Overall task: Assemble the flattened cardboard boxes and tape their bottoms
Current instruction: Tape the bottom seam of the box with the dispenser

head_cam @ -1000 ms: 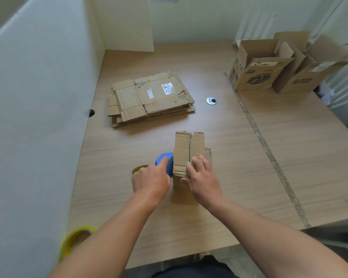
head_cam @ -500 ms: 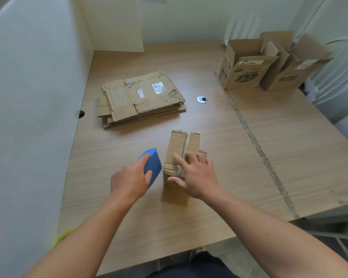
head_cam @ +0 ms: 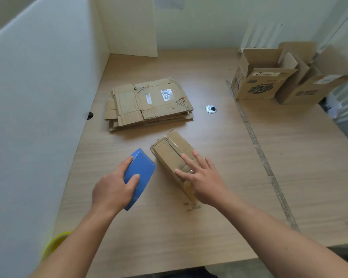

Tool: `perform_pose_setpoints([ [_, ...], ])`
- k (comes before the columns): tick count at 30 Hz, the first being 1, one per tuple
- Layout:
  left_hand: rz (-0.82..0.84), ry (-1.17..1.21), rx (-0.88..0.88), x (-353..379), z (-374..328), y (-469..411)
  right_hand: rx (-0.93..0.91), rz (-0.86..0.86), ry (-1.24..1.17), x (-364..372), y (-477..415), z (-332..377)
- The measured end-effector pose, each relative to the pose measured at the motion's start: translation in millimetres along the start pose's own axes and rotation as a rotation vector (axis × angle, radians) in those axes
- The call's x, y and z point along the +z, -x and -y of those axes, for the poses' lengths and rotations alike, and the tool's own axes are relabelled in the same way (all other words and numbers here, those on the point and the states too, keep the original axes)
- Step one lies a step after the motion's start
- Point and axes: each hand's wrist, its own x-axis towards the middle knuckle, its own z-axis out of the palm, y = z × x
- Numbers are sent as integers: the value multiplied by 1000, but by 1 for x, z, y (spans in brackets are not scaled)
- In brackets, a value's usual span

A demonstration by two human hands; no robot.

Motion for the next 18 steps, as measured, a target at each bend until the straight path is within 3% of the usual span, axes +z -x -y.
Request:
perform_pose_setpoints([
  [8,-55,75,-87,8,-25,-3,175,-327,-273,14,-11,-3],
  [18,-167,-112,31,10,-67,-23,-97,-391,-269,27,9,-92],
])
